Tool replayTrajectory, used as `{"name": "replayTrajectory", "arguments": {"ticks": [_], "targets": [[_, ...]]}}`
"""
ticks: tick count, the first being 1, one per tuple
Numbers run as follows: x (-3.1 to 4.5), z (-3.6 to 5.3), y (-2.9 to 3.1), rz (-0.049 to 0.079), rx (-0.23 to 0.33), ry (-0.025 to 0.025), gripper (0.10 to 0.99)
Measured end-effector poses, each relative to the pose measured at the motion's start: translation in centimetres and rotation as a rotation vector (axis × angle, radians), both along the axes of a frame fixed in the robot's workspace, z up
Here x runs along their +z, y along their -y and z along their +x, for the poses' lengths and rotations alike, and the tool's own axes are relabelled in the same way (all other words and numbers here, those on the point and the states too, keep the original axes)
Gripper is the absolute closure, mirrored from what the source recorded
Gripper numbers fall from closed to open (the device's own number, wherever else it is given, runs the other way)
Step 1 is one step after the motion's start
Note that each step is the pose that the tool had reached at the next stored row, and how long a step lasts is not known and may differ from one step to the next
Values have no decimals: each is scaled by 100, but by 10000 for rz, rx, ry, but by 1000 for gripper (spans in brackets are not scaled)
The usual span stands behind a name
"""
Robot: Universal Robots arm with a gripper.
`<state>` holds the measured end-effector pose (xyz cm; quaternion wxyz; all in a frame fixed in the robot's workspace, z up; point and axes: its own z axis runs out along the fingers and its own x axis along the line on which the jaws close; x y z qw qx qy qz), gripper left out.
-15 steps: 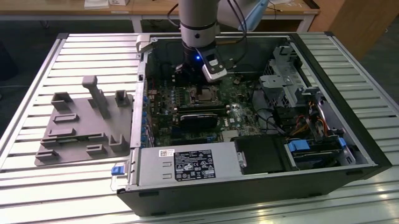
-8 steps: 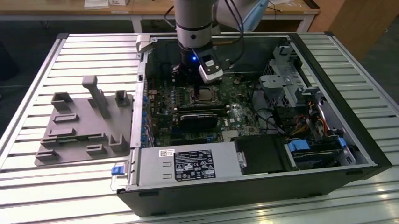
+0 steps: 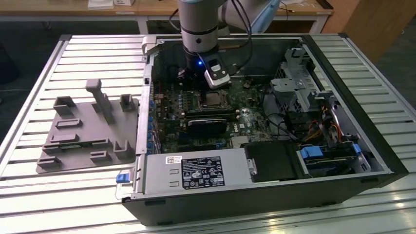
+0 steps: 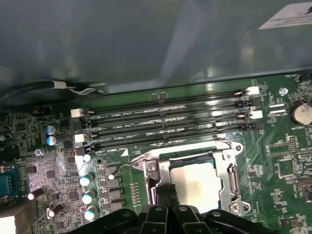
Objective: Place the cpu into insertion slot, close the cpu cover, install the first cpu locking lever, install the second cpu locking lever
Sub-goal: 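Close the cpu cover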
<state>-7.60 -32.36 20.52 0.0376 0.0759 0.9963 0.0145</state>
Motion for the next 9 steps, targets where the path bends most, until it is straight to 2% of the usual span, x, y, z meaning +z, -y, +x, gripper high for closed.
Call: {"name": "replayTrajectory", "arguments": {"ticks": [9], "targets": [[-58,-26,0,0,7,0,984]]}}
